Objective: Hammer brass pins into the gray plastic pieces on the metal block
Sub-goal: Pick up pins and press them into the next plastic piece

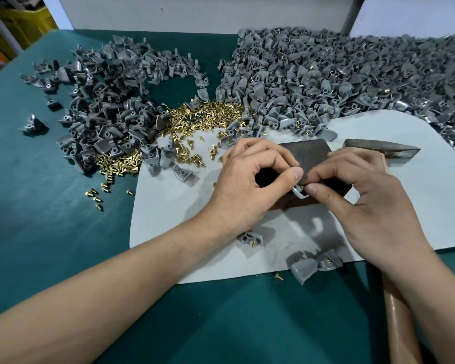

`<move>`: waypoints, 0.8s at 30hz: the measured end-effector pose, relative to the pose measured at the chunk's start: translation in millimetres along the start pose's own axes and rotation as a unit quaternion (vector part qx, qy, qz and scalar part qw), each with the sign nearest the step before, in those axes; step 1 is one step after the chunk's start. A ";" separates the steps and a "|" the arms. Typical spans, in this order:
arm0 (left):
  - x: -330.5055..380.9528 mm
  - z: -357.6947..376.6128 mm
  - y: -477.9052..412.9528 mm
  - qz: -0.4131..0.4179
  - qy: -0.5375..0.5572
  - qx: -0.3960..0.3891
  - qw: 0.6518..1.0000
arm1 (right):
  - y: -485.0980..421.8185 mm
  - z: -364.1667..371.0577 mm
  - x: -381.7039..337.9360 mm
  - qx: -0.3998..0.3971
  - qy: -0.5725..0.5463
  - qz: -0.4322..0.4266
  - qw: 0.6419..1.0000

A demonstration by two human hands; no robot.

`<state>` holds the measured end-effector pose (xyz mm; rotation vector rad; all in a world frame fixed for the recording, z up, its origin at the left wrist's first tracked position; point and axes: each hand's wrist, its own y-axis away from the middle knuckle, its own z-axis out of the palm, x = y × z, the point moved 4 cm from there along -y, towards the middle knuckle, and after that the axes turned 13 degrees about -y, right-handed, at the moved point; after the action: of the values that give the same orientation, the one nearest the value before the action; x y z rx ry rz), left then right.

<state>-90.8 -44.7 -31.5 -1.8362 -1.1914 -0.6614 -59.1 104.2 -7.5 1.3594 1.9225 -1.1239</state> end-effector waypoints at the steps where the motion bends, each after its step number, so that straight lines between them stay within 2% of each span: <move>1: 0.1 0.1 0.1 0.000 0.000 0.000 1.000 | 0.1 0.2 -0.8 -0.003 0.011 -0.009 1.000; 5: 0.7 0.5 0.1 0.001 -0.001 0.001 1.000 | 0.6 -0.2 -6.1 0.003 0.088 -0.068 0.994; 8: 1.5 0.5 -0.3 0.001 -0.001 0.001 1.000 | 0.6 0.5 -8.5 -0.001 0.056 -0.055 0.997; 17: -0.1 0.2 -0.2 0.002 -0.002 0.001 1.000 | -0.7 -1.4 -7.7 -0.015 0.087 -0.066 0.994; 24: 0.2 0.4 0.0 0.004 0.001 0.002 1.000 | -0.4 -0.5 -6.0 -0.018 0.058 -0.058 0.996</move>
<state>-90.7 -44.3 -31.5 -1.8355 -1.1836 -0.6558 -57.3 101.6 -2.4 1.3361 2.1182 -1.0800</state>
